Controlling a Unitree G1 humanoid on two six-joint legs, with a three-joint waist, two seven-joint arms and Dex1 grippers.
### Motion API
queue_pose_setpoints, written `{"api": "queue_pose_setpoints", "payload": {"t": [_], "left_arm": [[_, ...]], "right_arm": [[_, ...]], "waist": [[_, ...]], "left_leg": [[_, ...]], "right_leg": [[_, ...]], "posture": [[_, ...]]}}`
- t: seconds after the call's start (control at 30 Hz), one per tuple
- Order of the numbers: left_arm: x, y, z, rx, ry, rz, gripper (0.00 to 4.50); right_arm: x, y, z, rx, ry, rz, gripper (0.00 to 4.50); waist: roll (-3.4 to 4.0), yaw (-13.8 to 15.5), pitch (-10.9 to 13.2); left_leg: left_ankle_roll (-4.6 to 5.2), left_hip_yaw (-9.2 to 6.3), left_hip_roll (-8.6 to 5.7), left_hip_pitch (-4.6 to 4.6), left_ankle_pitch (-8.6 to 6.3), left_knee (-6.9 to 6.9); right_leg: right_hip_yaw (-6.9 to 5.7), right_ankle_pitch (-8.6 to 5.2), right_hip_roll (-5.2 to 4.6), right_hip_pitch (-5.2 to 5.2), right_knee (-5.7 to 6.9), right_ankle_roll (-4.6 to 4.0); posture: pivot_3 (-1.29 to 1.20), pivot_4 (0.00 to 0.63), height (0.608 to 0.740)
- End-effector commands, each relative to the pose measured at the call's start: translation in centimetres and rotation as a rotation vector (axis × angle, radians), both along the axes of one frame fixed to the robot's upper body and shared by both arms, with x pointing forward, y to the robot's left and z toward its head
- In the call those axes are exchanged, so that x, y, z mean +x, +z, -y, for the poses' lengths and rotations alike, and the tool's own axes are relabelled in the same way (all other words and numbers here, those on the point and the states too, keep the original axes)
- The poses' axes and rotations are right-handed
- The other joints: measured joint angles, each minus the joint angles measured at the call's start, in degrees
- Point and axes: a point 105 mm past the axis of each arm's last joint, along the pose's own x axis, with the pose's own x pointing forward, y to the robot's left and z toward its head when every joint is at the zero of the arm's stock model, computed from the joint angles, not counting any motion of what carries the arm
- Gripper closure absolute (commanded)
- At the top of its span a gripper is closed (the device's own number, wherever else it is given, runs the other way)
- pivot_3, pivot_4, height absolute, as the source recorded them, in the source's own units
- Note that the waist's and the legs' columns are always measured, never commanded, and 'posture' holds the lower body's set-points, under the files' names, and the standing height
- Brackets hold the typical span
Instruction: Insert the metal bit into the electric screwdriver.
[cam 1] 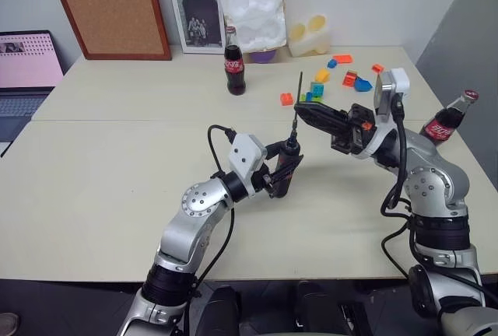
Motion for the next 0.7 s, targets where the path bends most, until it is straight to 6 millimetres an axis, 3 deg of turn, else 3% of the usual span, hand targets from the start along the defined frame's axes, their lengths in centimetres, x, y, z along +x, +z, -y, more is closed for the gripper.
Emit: {"api": "queue_pose_setpoints", "payload": {"t": [0.03, 0.37, 0.7], "left_arm": [[-0.2, 0.9, -0.1, -0.017, 0.002, 0.042, 2.84], [-0.2, 1.0, -0.1, -0.014, -0.001, 0.046, 2.84], [-0.3, 0.9, -0.1, -0.006, -0.007, 0.052, 2.84]], "right_arm": [[-0.5, -0.2, 0.0, -0.016, 0.003, 0.026, 4.50], [-0.6, -2.0, -0.1, -0.109, -0.003, -0.027, 4.50], [-0.8, -2.1, -0.3, -0.187, -0.024, -0.055, 4.50]], "waist": [[0.00, 0.0, 0.0], [0.01, 0.0, 0.0], [0.01, 0.0, 0.0]], "left_leg": [[0.00, 0.00, 0.00, 0.00, 0.00, 0.00], [0.00, 0.01, 0.00, 0.05, 0.00, 0.00], [0.00, 0.02, 0.01, 0.07, 0.00, 0.01]], "right_leg": [[0.00, 0.00, 0.00, 0.00, 0.00, 0.00], [0.01, 0.00, 0.01, 0.02, 0.01, 0.00], [0.04, 0.00, 0.01, 0.05, 0.01, 0.00]], "posture": [[0.00, 0.150, 0.740], [0.00, 0.150, 0.740], [0.00, 0.150, 0.740]]}}
